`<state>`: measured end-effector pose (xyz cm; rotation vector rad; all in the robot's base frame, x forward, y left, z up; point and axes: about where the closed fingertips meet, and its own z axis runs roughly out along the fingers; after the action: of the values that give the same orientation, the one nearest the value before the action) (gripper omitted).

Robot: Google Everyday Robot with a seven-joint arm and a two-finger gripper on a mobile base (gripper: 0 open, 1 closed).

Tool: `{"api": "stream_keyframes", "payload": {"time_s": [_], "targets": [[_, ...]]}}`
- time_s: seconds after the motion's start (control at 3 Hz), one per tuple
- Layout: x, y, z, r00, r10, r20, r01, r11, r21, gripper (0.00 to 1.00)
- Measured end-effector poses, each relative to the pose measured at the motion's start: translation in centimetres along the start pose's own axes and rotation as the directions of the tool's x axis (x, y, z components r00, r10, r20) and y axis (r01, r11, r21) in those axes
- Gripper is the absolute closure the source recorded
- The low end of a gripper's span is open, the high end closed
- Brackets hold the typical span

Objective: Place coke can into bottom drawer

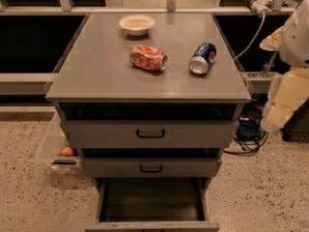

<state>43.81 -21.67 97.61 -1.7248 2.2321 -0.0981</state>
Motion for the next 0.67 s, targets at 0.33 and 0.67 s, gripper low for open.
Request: {"api": "stream_keyframes", "payload": {"time_s": [0.33, 0.67], "targets": [[-0.5, -0.6, 0.2, 1.000, -0.008, 0.014, 0.008, 1.0000, 0.002, 0.00], [-3.7, -3.7, 2.6, 0.996, -0.013, 0.092, 0.014, 0.9998, -0.013, 0.00]]}}
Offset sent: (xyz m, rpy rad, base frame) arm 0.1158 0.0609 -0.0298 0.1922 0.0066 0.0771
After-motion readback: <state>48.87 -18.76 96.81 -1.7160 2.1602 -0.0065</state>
